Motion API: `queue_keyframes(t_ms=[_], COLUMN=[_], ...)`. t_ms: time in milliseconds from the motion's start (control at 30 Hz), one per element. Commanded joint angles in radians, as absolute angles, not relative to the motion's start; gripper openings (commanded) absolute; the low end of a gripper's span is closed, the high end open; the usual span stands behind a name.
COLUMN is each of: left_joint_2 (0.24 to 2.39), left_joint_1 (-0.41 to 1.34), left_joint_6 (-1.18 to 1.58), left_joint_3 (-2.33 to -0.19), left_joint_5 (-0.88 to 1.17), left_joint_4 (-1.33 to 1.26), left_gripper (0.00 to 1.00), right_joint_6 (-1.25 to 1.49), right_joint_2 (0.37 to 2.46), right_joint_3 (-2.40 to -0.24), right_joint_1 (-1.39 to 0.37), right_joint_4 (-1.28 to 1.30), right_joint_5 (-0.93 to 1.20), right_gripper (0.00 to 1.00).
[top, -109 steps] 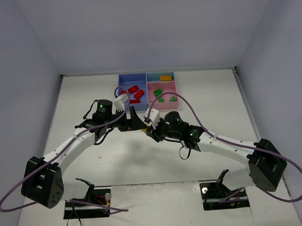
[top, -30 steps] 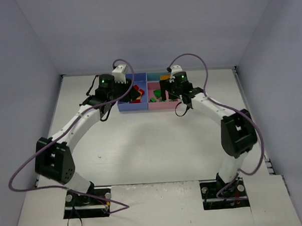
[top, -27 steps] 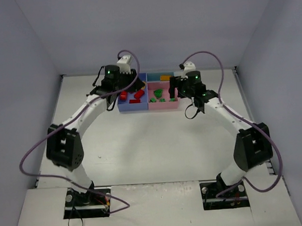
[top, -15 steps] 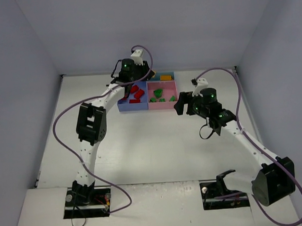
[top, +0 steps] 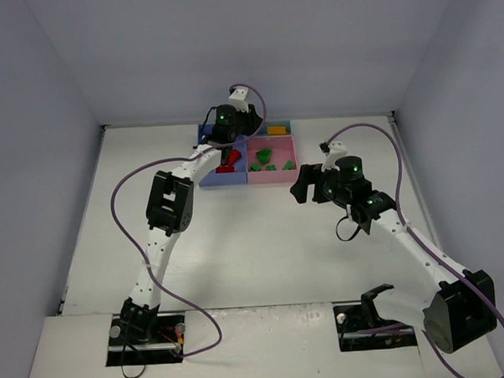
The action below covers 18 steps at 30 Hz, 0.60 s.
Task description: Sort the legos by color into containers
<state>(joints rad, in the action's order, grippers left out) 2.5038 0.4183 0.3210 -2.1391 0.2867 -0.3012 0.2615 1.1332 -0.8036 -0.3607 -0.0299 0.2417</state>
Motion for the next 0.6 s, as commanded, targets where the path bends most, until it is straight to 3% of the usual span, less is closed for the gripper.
queue_keyframes(t_ms=[0, 100, 133, 267, 433, 567], left_joint_2=[2.464, 2.457, 2.454, 2.441, 2.383, 2.277], left_joint_1=[0.426, 0.426, 0.426, 0.422, 0.420, 0.419], left_joint_6=[0.288, 0.287, 0.284, 0.261, 0.256, 0.271], left_joint_3=[-2.189, -2.168, -2.166, -2.167, -2.158, -2.100], left_joint_5=[0.252, 0.250, 0.252, 0.241, 0.238, 0.224], left_joint_4=[-0.364, -0.359, -0.354, -0.328, -0.296, -0.284], left_gripper=[0.16, 0.24, 0.36, 0.59, 0.69, 0.70], right_joint_6=[0.264, 0.253, 0.247, 0.244, 0.232, 0.219], right_joint_2=[1.121, 1.140, 1.149, 1.155, 1.157, 1.146], right_joint_3=[-0.810, -0.818, -0.821, -0.816, -0.822, -0.833], right_joint_1=[-0.362, -0.362, -0.362, -0.362, -0.362, -0.362], right_joint_4=[-0.069, -0.071, -0.072, -0.098, -0.109, -0.109], right_joint_5=[0.242, 0.238, 0.238, 0.256, 0.262, 0.249], right_gripper=[0.83, 0.84, 0.84, 0.84, 0.84, 0.85])
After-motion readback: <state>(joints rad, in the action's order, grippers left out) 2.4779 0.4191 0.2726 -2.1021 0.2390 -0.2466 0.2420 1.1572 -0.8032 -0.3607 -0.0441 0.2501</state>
